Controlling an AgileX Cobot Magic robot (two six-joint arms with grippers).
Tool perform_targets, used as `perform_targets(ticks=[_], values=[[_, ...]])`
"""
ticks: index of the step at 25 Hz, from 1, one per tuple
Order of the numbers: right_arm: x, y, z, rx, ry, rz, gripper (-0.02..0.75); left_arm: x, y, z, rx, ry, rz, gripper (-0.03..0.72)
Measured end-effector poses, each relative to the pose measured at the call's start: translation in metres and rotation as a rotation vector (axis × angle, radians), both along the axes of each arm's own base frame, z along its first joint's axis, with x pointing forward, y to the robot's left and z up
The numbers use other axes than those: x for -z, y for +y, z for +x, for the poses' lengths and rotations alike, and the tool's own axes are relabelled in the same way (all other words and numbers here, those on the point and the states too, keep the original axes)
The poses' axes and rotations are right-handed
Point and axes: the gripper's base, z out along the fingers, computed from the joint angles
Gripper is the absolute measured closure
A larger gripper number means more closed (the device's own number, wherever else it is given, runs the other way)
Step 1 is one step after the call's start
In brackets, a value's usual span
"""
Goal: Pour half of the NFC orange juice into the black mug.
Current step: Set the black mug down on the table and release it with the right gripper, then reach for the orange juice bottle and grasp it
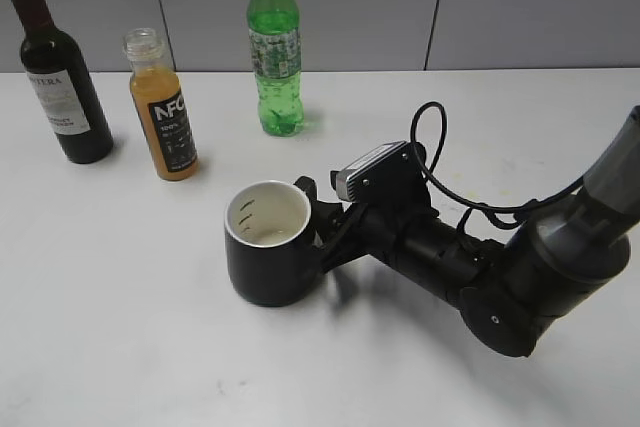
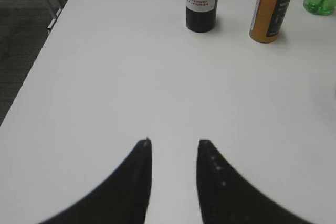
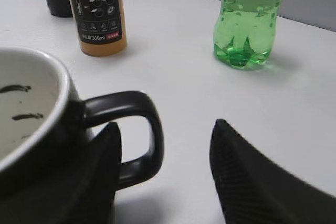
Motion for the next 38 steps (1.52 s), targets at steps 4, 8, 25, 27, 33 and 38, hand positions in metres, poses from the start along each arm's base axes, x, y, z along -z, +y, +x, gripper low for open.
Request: perform_targets(ticks=[4, 8, 25, 27, 33, 38], values=[[0.001, -0.001, -0.001, 0.002, 0.003, -0.002, 0.308, 0.000, 0.000, 0.000, 0.000, 0.000, 0.000, 0.451], [0.006, -0.007, -0.008, 0.008, 0.033, -0.021, 0.305, 0.000, 0.000, 0.000, 0.000, 0.000, 0.000, 0.451], [-0.030, -0.046, -0.059, 0.032, 0.057, -0.053, 0.146, 0.000, 0.000, 0.000, 0.000, 0.000, 0.000, 0.451], [-0.034, -0.053, -0.069, 0.034, 0.066, -0.060, 0.144, 0.000, 0.000, 0.000, 0.000, 0.000, 0.000, 0.451], [-0.042, -0.072, -0.094, 0.039, 0.091, -0.078, 0.144, 0.000, 0.000, 0.000, 0.000, 0.000, 0.000, 0.451], [-0.045, -0.077, -0.100, 0.040, 0.086, -0.092, 0.144, 0.000, 0.000, 0.000, 0.000, 0.000, 0.000, 0.451]])
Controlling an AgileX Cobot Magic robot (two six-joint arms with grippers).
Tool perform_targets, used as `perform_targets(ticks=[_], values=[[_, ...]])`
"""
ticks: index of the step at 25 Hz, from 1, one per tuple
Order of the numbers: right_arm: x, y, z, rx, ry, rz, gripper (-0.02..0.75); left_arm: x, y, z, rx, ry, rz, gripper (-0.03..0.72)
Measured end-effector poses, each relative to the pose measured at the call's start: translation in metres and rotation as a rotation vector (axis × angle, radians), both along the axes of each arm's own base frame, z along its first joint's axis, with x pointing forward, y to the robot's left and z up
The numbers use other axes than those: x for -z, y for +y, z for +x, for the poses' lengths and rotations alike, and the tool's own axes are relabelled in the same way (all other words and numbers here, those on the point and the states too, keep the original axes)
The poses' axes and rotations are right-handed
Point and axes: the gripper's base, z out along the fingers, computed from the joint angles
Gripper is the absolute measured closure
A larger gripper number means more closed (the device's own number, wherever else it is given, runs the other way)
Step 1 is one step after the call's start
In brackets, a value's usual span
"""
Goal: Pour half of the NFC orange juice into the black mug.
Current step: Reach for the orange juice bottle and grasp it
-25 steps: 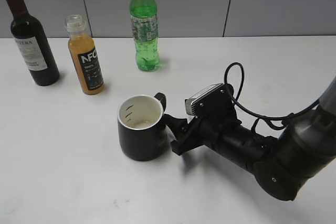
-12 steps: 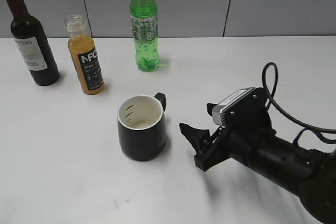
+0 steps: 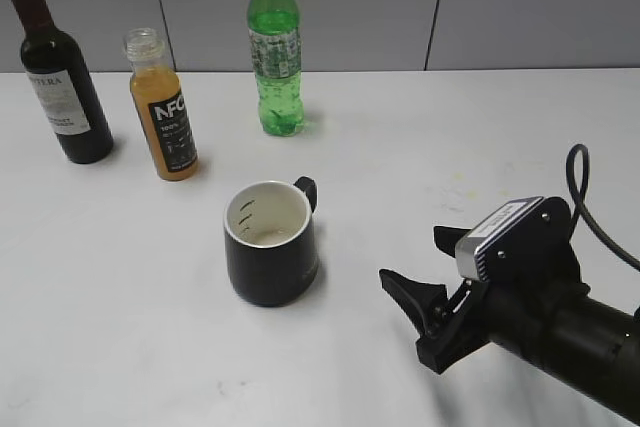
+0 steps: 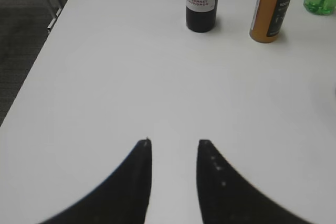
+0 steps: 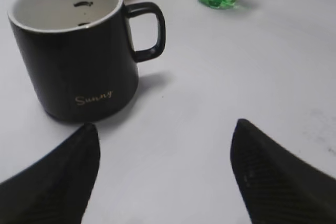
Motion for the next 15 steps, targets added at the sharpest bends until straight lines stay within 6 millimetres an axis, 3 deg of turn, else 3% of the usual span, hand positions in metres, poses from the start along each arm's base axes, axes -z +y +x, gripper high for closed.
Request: perform_targets(ticks=[4, 7, 10, 15], values=[[-0.015, 0.007, 0.009, -0.001, -0.030, 0.017, 0.144, 0.000, 0.000, 0.000, 0.000, 0.000, 0.000, 0.451], [-0.026, 0.014, 0.019, -0.004, 0.042, -0.041, 0.144, 0.000, 0.000, 0.000, 0.000, 0.000, 0.000, 0.451], [-0.046, 0.023, 0.032, -0.012, 0.151, -0.139, 0.144, 0.000, 0.000, 0.000, 0.000, 0.000, 0.000, 0.451], [-0.070, 0.026, 0.036, -0.024, 0.425, -0.348, 0.144, 0.000, 0.000, 0.000, 0.000, 0.000, 0.000, 0.451]])
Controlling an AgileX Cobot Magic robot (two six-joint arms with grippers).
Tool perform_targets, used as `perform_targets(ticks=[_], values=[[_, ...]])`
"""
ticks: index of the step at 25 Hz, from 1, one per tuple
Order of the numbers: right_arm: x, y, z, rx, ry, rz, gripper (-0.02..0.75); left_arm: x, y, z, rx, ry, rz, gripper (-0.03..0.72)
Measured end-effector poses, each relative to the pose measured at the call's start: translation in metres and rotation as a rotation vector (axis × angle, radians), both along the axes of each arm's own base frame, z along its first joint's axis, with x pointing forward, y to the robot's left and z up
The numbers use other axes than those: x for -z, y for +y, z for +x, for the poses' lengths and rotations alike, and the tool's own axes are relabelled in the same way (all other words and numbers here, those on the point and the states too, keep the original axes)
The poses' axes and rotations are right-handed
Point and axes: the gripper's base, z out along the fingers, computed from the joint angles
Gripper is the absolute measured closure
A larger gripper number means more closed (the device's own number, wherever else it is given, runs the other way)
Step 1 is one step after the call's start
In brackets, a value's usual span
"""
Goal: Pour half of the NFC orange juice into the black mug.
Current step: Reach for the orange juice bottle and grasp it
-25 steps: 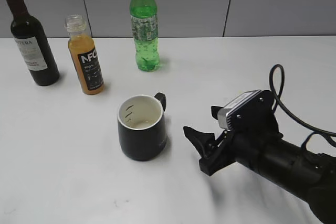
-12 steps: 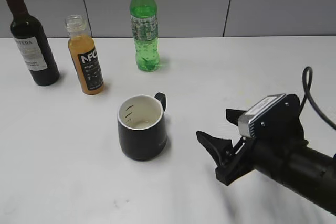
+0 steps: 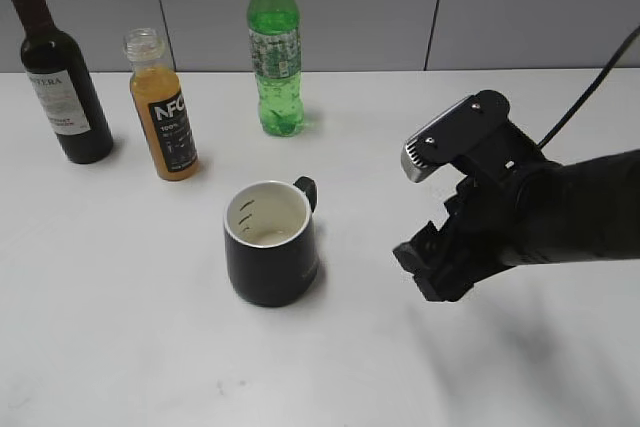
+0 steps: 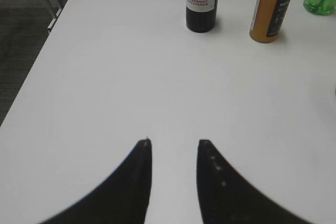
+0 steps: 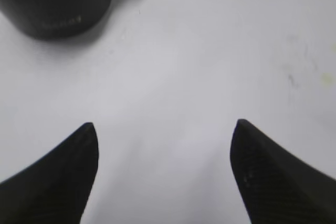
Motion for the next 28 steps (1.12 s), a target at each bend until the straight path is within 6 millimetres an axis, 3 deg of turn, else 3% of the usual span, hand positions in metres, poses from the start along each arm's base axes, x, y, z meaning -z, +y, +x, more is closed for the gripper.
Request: perform_targets(ticks=[4, 7, 19, 28], values=[[-0.014, -0.006, -0.007, 0.000, 0.189, -0.143, 0.144, 0.000, 0.000, 0.000, 0.000, 0.000, 0.000, 0.451], [-0.025, -0.010, -0.013, 0.000, 0.238, -0.185, 0.144, 0.000, 0.000, 0.000, 0.000, 0.000, 0.000, 0.451], [-0.084, -0.040, -0.047, 0.046, 0.170, -0.115, 0.144, 0.000, 0.000, 0.000, 0.000, 0.000, 0.000, 0.451], [-0.120, -0.108, -0.064, 0.358, 0.106, -0.023, 0.144, 0.000, 0.000, 0.000, 0.000, 0.000, 0.000, 0.451]])
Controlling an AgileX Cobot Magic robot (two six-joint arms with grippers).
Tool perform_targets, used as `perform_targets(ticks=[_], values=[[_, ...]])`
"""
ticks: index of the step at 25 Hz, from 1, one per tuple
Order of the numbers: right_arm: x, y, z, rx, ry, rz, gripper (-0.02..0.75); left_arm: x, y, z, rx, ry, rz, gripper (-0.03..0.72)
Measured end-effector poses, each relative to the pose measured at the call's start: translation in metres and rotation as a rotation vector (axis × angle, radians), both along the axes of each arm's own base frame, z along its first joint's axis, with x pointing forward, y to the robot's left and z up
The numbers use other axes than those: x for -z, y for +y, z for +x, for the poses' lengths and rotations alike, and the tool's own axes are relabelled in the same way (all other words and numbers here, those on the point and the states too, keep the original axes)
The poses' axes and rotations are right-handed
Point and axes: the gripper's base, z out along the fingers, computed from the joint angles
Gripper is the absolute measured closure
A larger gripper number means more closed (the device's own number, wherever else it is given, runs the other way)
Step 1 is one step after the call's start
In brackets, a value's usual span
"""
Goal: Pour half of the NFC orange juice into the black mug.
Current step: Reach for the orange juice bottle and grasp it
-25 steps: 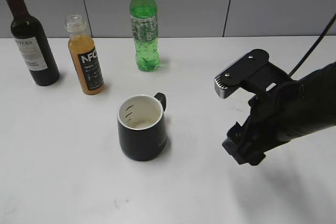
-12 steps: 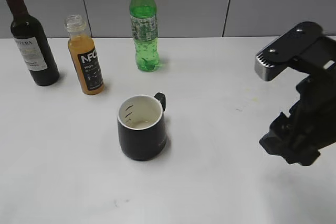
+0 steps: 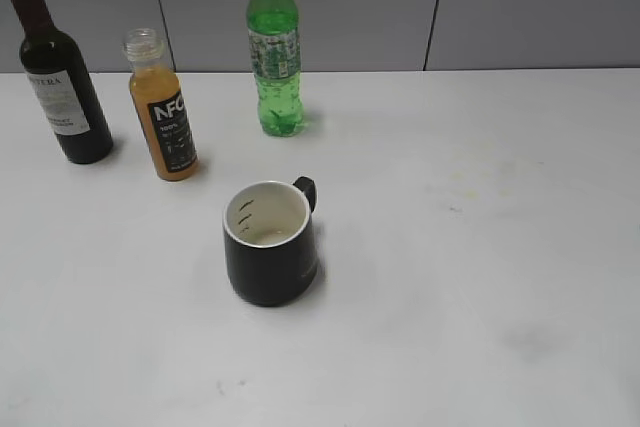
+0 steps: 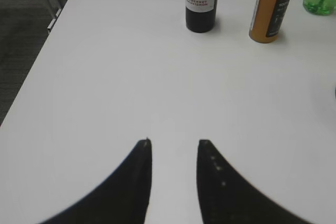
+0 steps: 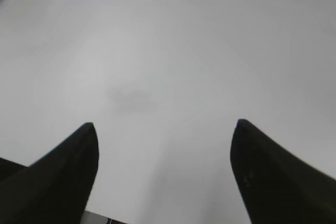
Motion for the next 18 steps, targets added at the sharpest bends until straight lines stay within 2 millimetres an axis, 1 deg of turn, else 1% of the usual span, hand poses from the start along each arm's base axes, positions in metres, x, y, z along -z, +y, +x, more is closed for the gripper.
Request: perform_targets(ticks=[3, 5, 8, 11, 15, 18], values=[[-0.010, -0.018, -0.011, 0.100, -0.046, 0.022, 0.144, 0.000, 0.000, 0.000, 0.000, 0.000, 0.000, 0.451], [-0.018, -0.026, -0.021, 0.144, -0.090, 0.031, 0.140, 0.000, 0.000, 0.000, 0.000, 0.000, 0.000, 0.451], [-0.021, -0.034, -0.039, 0.184, -0.140, 0.042, 0.115, 0.000, 0.000, 0.000, 0.000, 0.000, 0.000, 0.451], [-0.012, -0.040, -0.059, 0.213, -0.167, 0.045, 0.099, 0.000, 0.000, 0.000, 0.000, 0.000, 0.000, 0.451], [-0.001, -0.043, -0.084, 0.230, -0.225, 0.053, 0.097, 0.000, 0.000, 0.000, 0.000, 0.000, 0.000, 0.451], [0.008, -0.046, -0.095, 0.240, -0.253, 0.046, 0.097, 0.000, 0.000, 0.000, 0.000, 0.000, 0.000, 0.451]])
